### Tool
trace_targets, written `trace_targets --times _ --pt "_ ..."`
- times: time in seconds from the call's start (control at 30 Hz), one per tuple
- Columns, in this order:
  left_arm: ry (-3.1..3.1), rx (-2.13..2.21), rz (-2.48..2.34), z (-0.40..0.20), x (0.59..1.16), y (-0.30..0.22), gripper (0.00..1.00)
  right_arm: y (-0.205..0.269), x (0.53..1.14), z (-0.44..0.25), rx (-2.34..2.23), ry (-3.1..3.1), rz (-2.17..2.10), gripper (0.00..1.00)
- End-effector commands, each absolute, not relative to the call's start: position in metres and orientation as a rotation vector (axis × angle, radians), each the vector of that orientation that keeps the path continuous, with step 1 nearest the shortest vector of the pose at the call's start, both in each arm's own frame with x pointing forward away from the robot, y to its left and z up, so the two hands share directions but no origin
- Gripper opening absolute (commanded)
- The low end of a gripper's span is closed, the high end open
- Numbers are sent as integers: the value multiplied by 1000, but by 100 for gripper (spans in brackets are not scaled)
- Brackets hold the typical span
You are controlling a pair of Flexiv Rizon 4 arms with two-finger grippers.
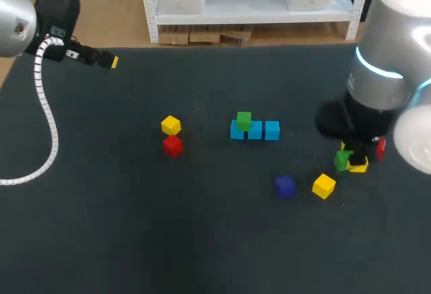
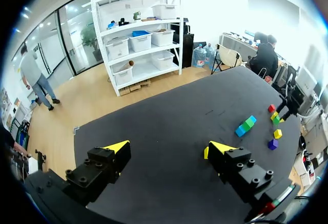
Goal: Place the blue cubes, place green cubes on the blue cubes, place the yellow cubes on the green cubes, then place the red cubes on the yellow cubes, and place purple cube on the red cubes.
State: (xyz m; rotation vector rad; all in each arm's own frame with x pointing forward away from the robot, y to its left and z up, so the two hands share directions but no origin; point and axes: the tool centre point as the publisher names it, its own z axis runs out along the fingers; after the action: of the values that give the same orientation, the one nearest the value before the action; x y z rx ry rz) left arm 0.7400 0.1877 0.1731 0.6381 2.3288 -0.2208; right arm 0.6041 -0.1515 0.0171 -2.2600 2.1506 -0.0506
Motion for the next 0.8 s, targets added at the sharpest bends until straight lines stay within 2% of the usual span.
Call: trace_targets --times 0.03,0.57,0.8 --pt "2325 643 -229 173 740 189 100 -132 620 36 -2265 2171 -7 0" --pt "2325 643 -229 173 740 189 100 -83 667 78 -2239 2262 -6 0" --pt "2325 643 -229 173 740 189 100 -57 681 74 -2220 2272 42 0"
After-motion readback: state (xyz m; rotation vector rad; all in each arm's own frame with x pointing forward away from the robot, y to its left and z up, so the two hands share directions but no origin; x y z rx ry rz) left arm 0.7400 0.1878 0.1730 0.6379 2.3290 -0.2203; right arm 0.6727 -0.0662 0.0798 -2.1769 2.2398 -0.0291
